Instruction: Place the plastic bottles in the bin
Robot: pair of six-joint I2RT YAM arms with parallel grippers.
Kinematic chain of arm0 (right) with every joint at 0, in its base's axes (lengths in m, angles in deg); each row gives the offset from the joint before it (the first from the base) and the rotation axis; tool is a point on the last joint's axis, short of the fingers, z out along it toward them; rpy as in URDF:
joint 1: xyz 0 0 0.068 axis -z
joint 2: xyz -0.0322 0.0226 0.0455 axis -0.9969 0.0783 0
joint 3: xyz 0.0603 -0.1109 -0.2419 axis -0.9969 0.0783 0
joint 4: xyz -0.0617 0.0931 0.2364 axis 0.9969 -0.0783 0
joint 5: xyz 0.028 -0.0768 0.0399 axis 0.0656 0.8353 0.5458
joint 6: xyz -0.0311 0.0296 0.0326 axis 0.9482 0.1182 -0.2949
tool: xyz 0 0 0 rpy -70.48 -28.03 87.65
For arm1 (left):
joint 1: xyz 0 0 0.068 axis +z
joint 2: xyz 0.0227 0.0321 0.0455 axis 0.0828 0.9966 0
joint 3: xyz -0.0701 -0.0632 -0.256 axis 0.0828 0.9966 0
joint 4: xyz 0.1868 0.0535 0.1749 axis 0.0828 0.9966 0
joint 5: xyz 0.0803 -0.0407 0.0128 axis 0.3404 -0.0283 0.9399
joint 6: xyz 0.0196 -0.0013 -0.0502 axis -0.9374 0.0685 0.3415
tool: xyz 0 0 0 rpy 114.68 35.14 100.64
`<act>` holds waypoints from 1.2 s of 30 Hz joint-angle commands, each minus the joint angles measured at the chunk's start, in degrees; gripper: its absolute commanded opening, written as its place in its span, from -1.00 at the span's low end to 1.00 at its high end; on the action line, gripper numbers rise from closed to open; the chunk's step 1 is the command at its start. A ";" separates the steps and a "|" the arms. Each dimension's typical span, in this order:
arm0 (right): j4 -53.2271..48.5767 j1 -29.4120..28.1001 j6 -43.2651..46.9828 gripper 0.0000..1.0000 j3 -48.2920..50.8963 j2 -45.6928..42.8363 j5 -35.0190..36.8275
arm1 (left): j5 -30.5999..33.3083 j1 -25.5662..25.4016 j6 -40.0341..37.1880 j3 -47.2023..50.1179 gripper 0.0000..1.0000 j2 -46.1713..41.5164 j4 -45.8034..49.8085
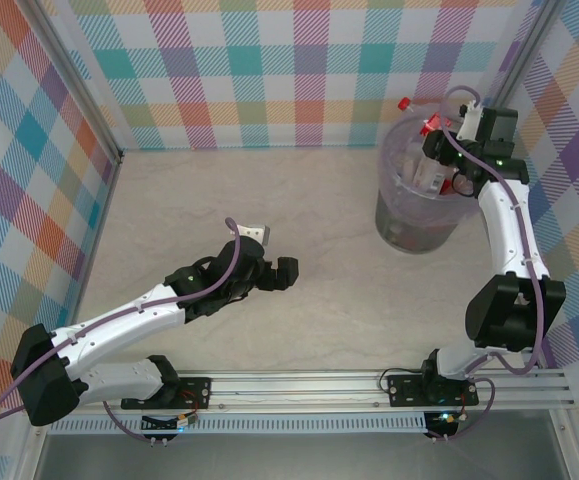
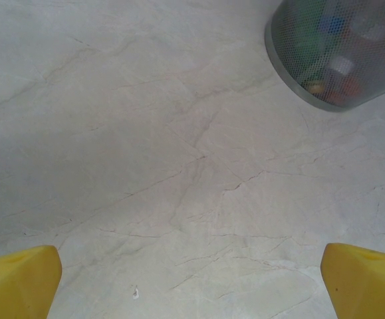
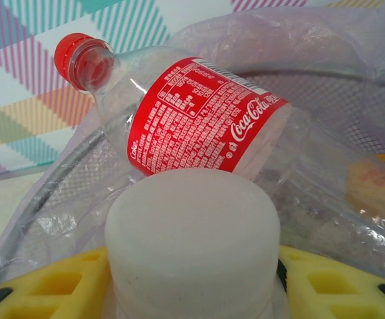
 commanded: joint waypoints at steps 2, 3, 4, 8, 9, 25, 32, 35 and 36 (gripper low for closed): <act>-12.66 -1.37 -2.91 -0.48 3.37 4.05 -10.84 | 0.02 0.53 0.35 0.32 0.98 -0.07 0.14; -12.76 -1.66 -3.22 -0.48 2.95 4.38 -12.06 | -0.08 0.53 0.34 0.25 0.98 -0.01 0.14; -12.86 -2.34 -3.33 -0.48 2.59 4.75 -12.94 | -0.08 0.58 0.33 0.23 0.99 -0.03 0.09; -13.23 -5.94 -3.63 -0.47 2.03 5.89 -14.39 | 0.16 0.58 0.32 -0.12 0.98 -0.09 0.22; -12.68 -6.95 -4.10 -0.47 2.39 5.87 -14.97 | 0.26 0.55 0.27 -0.26 0.98 -0.09 0.30; -9.34 -28.88 -9.74 -0.47 -0.02 7.84 -17.80 | 3.47 9.07 -0.24 -1.80 0.95 -12.23 13.67; -14.71 -33.82 -6.77 -0.19 -6.99 6.56 -8.83 | 1.25 12.59 -1.30 -2.16 0.95 -13.89 15.33; -18.19 -33.99 -4.35 0.25 -10.44 5.23 -4.45 | 1.55 13.26 -2.35 -2.84 0.95 -13.45 15.30; -19.22 -33.95 -3.61 0.35 -11.24 4.54 -3.19 | 1.78 13.64 -2.79 -3.13 0.95 -13.12 15.36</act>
